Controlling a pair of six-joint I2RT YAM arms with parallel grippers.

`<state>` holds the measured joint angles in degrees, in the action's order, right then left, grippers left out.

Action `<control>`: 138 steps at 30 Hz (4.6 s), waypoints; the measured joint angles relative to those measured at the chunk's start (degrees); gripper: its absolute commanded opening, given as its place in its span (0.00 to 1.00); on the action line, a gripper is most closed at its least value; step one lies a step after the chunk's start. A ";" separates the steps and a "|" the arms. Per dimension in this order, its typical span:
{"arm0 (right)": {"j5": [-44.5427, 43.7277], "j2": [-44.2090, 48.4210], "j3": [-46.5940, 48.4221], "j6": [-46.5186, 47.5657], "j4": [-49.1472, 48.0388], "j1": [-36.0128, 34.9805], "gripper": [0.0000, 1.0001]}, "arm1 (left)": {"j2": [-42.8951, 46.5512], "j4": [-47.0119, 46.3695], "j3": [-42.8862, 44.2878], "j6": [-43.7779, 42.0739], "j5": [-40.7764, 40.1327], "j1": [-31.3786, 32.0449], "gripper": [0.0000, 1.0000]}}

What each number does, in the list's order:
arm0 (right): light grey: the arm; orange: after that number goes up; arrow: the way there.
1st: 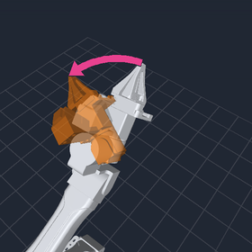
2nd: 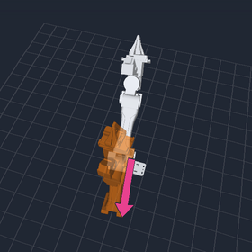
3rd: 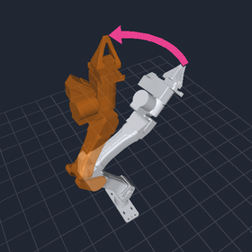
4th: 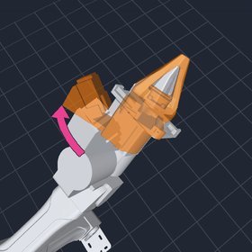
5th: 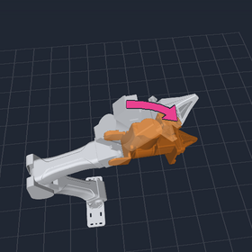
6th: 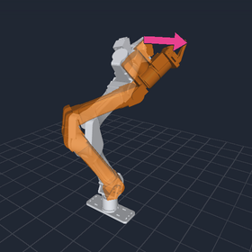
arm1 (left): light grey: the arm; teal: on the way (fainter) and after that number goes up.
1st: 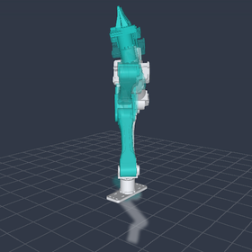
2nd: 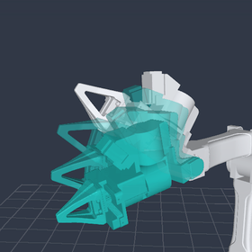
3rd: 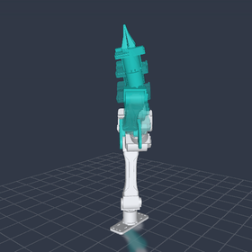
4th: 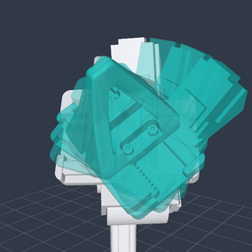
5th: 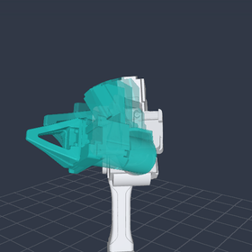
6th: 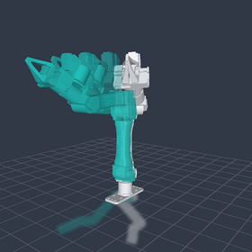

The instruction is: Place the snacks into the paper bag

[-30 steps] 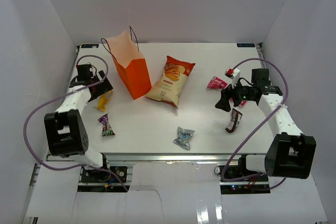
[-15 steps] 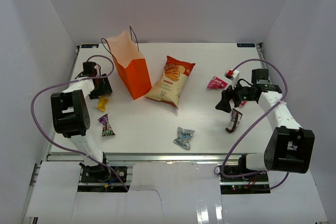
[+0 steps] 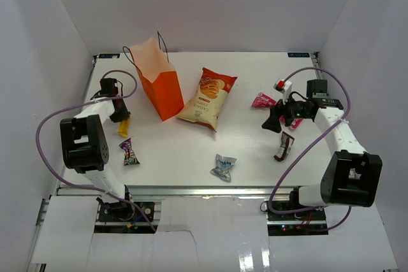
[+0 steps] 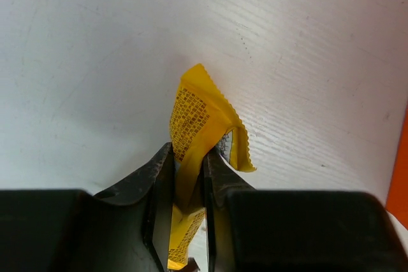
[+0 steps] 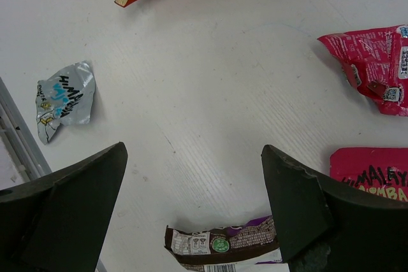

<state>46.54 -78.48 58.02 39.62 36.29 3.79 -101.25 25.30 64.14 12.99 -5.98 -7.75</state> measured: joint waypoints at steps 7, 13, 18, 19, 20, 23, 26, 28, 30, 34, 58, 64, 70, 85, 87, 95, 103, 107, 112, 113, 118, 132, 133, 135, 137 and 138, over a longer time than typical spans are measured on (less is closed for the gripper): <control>0.20 0.52 0.00 -0.07 0.07 0.00 0.92 | 15.47 2.25 -3.23 6.45 -0.87 0.00 0.24; 0.85 1.90 -0.07 -0.22 0.04 0.00 0.92 | 36.46 1.29 -3.50 15.08 -0.28 0.00 0.24; 1.62 1.92 -0.07 -0.26 0.04 0.00 0.92 | 40.94 1.42 3.87 19.21 2.75 0.00 0.24; 1.68 1.92 -0.07 -0.28 0.07 0.00 0.91 | 40.41 1.29 6.23 20.22 4.24 0.00 0.23; 1.75 1.88 -0.07 -0.28 0.07 0.00 0.92 | 39.67 0.90 8.50 21.14 5.86 0.00 0.23; 2.14 1.57 -0.07 -0.37 0.09 0.00 0.92 | 36.48 -0.50 15.08 24.09 11.47 0.26 0.22; 2.27 1.14 -0.07 -0.39 0.17 0.00 0.92 | 32.35 -1.53 21.05 26.16 14.38 2.21 0.22; 2.29 1.11 -0.07 -0.39 0.31 0.00 0.92 | 29.09 -1.38 25.42 26.91 15.21 5.16 0.22; 2.27 1.11 -0.07 -0.37 0.39 0.00 0.92 | 25.75 -1.25 30.03 27.12 15.50 8.59 0.22; 2.27 1.20 -0.35 -0.37 0.42 0.02 0.92 | 19.74 -1.99 37.16 27.10 15.37 14.47 0.22; -0.76 2.95 -2.14 -2.10 3.10 -0.61 0.95 | 8.68 -1.73 38.38 21.66 6.62 16.02 0.79; -5.88 0.92 -1.11 -5.31 4.55 -10.86 1.00 | 10.38 -2.89 39.76 18.60 13.16 15.98 0.85; -12.20 -0.48 -0.83 -8.63 4.17 -30.25 0.96 | 25.59 -2.95 26.80 14.43 18.10 16.02 0.96; -38.53 -8.39 -0.83 -30.88 -4.55 -54.21 0.96 | 68.61 8.57 -5.75 18.82 3.78 16.02 0.98; -42.07 -9.57 -0.83 -31.71 -4.98 -55.82 0.95 | 69.07 10.84 -9.49 20.65 3.37 16.02 0.98; -47.12 -14.84 -0.83 -33.05 -4.96 -59.30 0.93 | 71.17 14.97 -13.09 24.20 3.41 16.02 0.98; -45.70 -16.98 -0.66 -33.86 -4.94 -59.45 0.68 | 72.94 14.93 -16.44 26.08 3.52 16.02 0.98; -44.41 -16.94 -0.63 -33.57 -5.18 -59.47 0.41 | 73.59 15.02 -19.23 27.39 3.67 16.02 0.98; -41.97 -16.61 -0.66 -31.78 -5.20 -58.47 0.12 | 74.16 15.21 -20.59 28.35 3.87 16.02 0.98; -41.46 -16.57 -0.66 -31.30 -5.18 -58.01 0.08 | 74.20 15.21 -20.63 28.46 3.89 16.02 0.98; -37.00 -14.91 -0.81 -26.53 -4.87 -54.88 0.08 | 74.31 15.21 -20.72 28.61 3.89 16.02 0.98; -27.19 -9.57 31.10 -6.80 -5.42 -46.95 0.08 | 71.93 15.08 -23.28 29.68 5.11 16.02 0.98; -27.47 -11.45 36.65 -6.67 -6.38 -46.97 0.08 | 71.80 15.10 -23.39 29.86 5.18 16.02 0.98; -29.14 -16.79 49.77 -7.45 -10.27 -47.39 0.08 | 71.82 15.13 -23.52 30.21 5.20 16.02 0.98; -31.50 -23.39 62.79 -9.09 -15.28 -47.98 0.08 | 72.11 15.13 -23.65 30.67 5.49 16.02 0.98; -32.74 -25.42 66.07 -9.55 -17.44 -48.24 0.08 | 72.32 15.15 -23.74 30.86 5.77 16.02 0.98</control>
<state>13.80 -103.90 124.09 30.06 18.85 -44.45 -28.93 40.45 40.40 43.86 -0.21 8.27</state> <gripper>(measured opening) 0.255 0.979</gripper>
